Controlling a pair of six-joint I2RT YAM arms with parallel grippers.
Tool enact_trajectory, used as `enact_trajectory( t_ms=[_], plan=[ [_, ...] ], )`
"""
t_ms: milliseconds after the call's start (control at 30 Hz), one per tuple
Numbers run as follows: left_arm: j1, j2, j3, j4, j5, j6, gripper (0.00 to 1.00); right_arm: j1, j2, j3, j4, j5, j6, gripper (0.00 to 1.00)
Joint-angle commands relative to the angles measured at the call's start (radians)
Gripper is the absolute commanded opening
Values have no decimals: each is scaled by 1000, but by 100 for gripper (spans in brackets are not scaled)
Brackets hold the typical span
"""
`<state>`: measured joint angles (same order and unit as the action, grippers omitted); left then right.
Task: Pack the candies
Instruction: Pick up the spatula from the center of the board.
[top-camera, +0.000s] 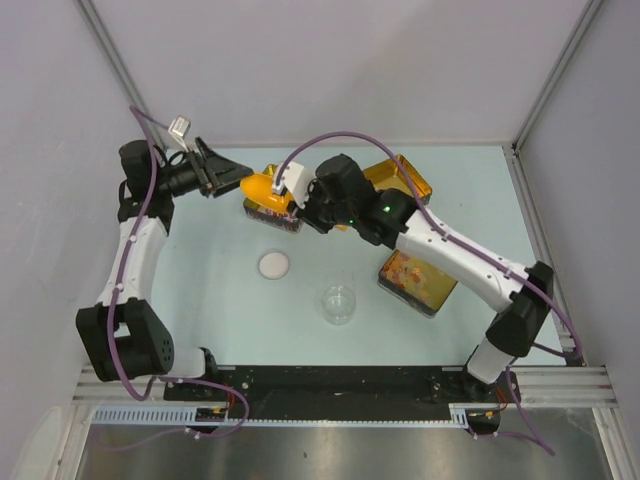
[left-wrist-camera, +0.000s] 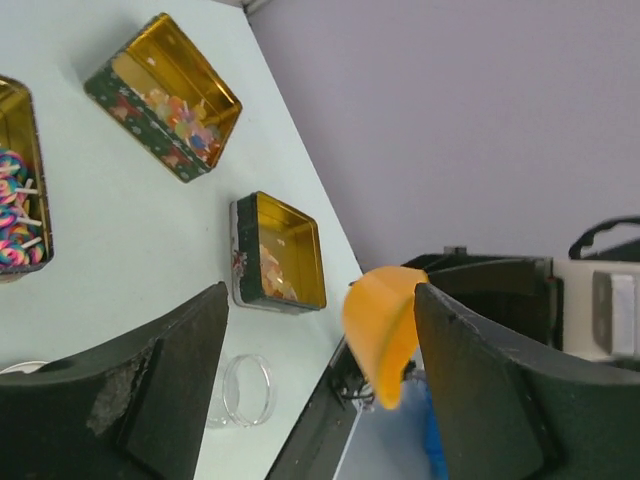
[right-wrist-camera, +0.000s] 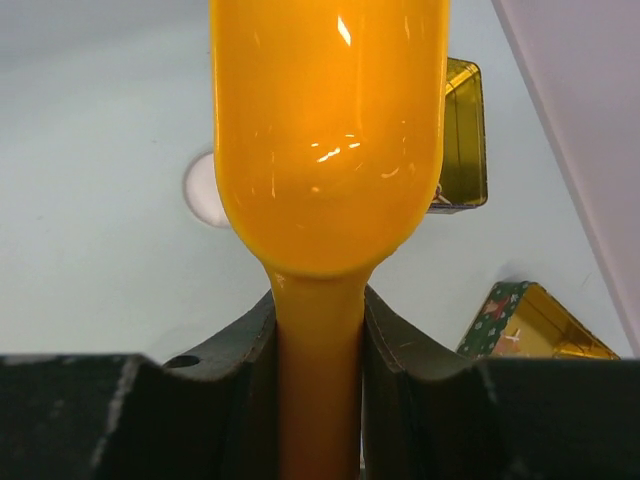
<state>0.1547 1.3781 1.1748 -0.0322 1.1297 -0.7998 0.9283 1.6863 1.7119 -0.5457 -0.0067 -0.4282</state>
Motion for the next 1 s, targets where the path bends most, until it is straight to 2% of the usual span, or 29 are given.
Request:
enact_trajectory(
  t_ms=[0,100,233,333,567,700,967],
  plan=[
    [-7,16,110,-37,129,108,80,-49,-146,11,-103,-239,-41,2],
    [-14,58,144,-32,235,125,82,-98,-186,14,-184,-340,-82,4],
    [-44,64,140,21,307,126,86,-111,-198,12,-269,-351,-141,4],
    [-110,68,144,28,341,126,87,-114,-201,-12,-277,-349,-144,4],
    [-184,84,164,22,357,126,88,-91,-226,-90,-220,-208,-167,4],
    [-201,79,151,15,378,136,87,-95,-237,-103,-201,-182,-185,4],
    [-256,62,85,28,400,136,77,-91,-244,-83,-192,-139,-199,3]
  ],
)
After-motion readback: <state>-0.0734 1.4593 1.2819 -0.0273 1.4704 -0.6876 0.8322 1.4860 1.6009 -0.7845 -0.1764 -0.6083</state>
